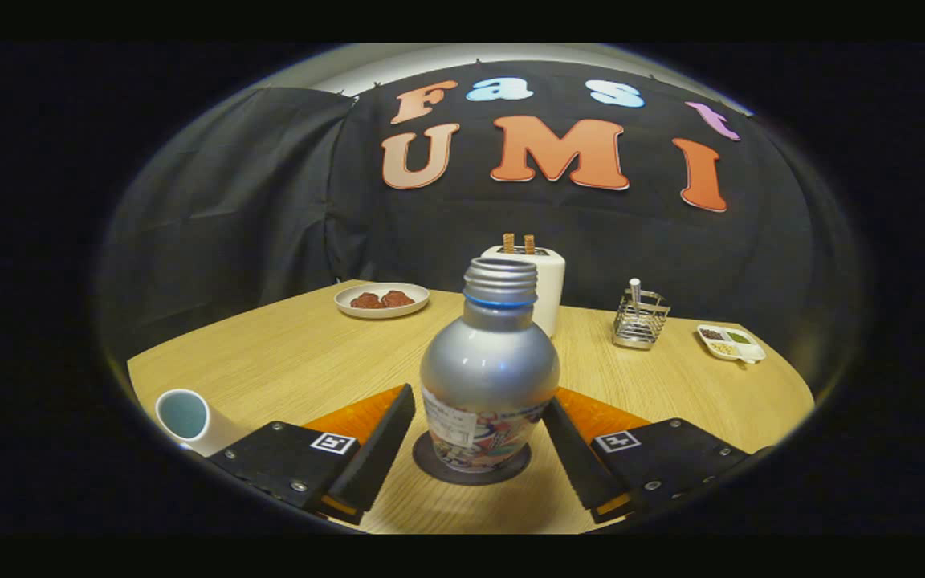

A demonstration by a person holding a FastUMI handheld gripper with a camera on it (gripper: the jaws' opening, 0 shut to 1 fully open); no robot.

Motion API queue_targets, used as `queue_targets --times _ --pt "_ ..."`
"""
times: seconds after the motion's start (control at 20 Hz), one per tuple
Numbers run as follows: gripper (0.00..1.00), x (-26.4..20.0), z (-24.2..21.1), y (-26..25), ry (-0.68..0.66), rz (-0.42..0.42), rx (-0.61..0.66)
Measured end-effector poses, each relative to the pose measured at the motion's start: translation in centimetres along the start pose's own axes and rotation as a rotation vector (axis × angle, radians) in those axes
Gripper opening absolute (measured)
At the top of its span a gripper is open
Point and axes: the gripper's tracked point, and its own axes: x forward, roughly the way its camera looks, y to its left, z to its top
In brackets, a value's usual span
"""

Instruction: Take the bottle from table, then pour the juice into the cup, finally place the bottle on the coaster

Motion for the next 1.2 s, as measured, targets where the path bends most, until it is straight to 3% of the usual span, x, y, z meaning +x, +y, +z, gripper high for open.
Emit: queue_targets --times 0.1,0.35,0.65,0.85,1.2 --pt "0.98 -1.3 1.3 0.0 -0.025 0.011 0.021" --pt "0.97 -5.7 4.5 -1.4 -0.096 0.021 -0.006" --pt "0.97 -12.6 9.7 -5.0 -0.245 -0.027 -0.040" --pt "0.97 -16.8 12.3 -8.5 -0.335 -0.141 -0.088" --pt "0.97 -22.6 14.1 -9.0 -0.429 -0.133 -0.041"
